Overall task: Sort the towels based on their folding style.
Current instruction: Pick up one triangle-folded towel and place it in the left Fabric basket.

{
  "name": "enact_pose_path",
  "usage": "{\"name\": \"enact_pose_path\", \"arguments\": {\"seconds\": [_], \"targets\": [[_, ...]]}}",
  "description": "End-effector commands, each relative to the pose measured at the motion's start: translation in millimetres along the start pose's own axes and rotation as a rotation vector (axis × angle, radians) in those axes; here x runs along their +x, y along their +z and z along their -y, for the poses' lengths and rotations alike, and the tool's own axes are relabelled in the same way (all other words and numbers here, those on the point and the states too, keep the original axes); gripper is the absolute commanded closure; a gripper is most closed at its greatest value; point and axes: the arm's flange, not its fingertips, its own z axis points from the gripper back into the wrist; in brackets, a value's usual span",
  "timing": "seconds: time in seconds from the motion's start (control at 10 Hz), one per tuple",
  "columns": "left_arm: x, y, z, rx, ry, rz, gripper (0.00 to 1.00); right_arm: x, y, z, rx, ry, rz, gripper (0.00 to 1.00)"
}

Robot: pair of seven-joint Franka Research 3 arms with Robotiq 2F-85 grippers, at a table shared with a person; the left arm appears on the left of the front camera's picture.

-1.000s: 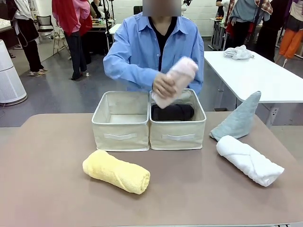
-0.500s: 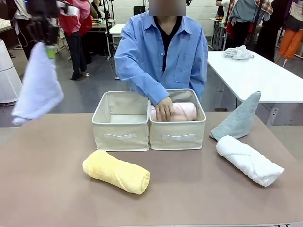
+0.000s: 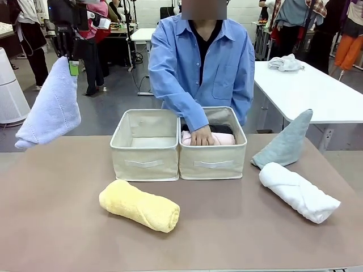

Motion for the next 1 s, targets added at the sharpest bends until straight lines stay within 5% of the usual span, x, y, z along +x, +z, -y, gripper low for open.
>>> {"name": "enact_pose_path", "arguments": {"seconds": [0.0, 0.1, 0.3, 0.5, 0.9], "targets": [[5.6, -1.7, 2.2, 0.008, -0.029, 0.016, 0.89, -0.4, 0.2, 1.2, 0.016, 0.014, 0.017, 0.0], [0.0, 0.0, 0.0, 0.0, 0.0, 0.0, 0.89, -0.4, 0.2, 1.2, 0.016, 0.014, 0.017, 0.0], [-12.2, 4.5, 43.7, 0.207, -0.504, 0.264, 0.89, -0.4, 0.2, 1.2, 0.016, 0.014, 0.017, 0.0], [-10.5, 0.9, 88.9, 0.317, -0.757, 0.385, 0.89, -0.4, 0.2, 1.2, 0.016, 0.014, 0.017, 0.0], [32.3, -11.8, 131.6, 0.308, -0.977, 0.481, 0.89, -0.4, 0.2, 1.2, 0.016, 0.014, 0.017, 0.0]]}}
